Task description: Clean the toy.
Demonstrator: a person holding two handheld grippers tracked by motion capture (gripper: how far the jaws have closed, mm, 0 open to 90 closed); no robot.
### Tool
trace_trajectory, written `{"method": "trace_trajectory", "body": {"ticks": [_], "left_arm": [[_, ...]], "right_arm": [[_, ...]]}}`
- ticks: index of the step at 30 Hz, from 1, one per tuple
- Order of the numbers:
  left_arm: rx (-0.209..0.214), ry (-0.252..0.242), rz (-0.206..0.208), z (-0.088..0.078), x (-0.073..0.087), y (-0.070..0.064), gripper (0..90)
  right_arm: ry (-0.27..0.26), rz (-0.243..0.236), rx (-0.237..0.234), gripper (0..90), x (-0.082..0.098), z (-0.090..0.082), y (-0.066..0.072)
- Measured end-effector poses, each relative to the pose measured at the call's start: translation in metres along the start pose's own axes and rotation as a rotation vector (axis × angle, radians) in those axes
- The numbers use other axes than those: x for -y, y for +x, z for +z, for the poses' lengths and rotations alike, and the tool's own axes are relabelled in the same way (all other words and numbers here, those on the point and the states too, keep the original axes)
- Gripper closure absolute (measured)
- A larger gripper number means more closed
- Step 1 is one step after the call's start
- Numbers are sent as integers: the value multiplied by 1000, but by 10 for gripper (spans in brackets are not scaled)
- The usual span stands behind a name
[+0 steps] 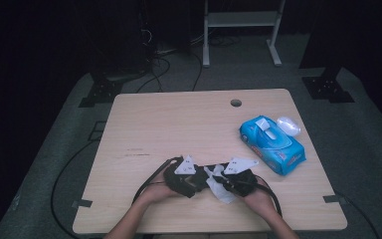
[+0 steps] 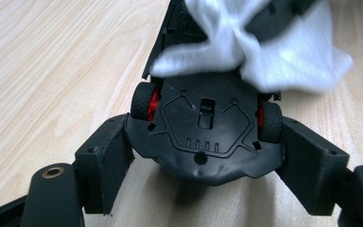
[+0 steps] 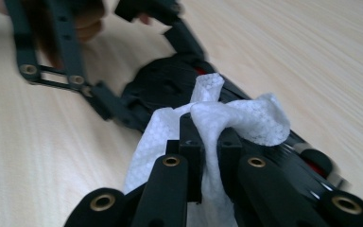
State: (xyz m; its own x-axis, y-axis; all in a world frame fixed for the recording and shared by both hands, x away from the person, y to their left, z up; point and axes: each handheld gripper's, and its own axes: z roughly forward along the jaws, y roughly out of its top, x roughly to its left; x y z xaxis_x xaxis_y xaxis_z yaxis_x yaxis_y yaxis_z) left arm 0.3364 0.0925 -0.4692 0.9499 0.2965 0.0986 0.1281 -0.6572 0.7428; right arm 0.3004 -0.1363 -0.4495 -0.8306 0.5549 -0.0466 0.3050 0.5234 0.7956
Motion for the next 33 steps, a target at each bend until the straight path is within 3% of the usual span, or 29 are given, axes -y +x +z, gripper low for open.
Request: {"method": "trace_trajectory", "body": {"ticks": [3, 5, 8, 10, 12, 14, 18, 20, 22, 24, 27, 31, 33], "left_arm": [[-2, 0, -3, -1, 1, 0, 239], [0, -6, -2, -1, -1, 0, 239], [-2, -25, -4, -1, -3, -2, 239], [-4, -26, 8, -1, -4, -4, 239], [-6, -23, 17, -2, -4, -4, 239], [-6, -24, 15, -3, -4, -4, 239], [-3, -32, 8, -4, -3, -3, 239], [-3, -48, 3, -5, -5, -3, 239], [-9, -54, 16, -5, -7, -5, 239], [-9, -52, 19, -5, -7, -6, 239], [-8, -52, 12, -5, -6, -6, 239], [-8, -60, 15, -6, -7, -7, 239], [-8, -63, 17, -5, -8, -7, 239]], "right_arm": [[6, 5, 16, 849, 0, 1, -2], [12, 21, 58, 849, 2, -3, -9], [-1, 46, 58, 850, 3, -6, -10], [-24, 41, 10, 849, -1, -1, -4], [-36, 6, -42, 849, -6, 5, 4], [-21, -26, -28, 849, -9, 7, 7], [-10, 11, 25, 850, -3, 0, -6], [-23, 36, 11, 850, -3, -2, -8], [-41, 41, -30, 850, -7, 2, -1], [-58, 23, -77, 849, -13, 7, 8], [-40, -14, -71, 849, -16, 9, 12], [-29, 35, -1, 852, -8, 0, -6], [-43, 72, -21, 851, -7, -3, -7]]}}
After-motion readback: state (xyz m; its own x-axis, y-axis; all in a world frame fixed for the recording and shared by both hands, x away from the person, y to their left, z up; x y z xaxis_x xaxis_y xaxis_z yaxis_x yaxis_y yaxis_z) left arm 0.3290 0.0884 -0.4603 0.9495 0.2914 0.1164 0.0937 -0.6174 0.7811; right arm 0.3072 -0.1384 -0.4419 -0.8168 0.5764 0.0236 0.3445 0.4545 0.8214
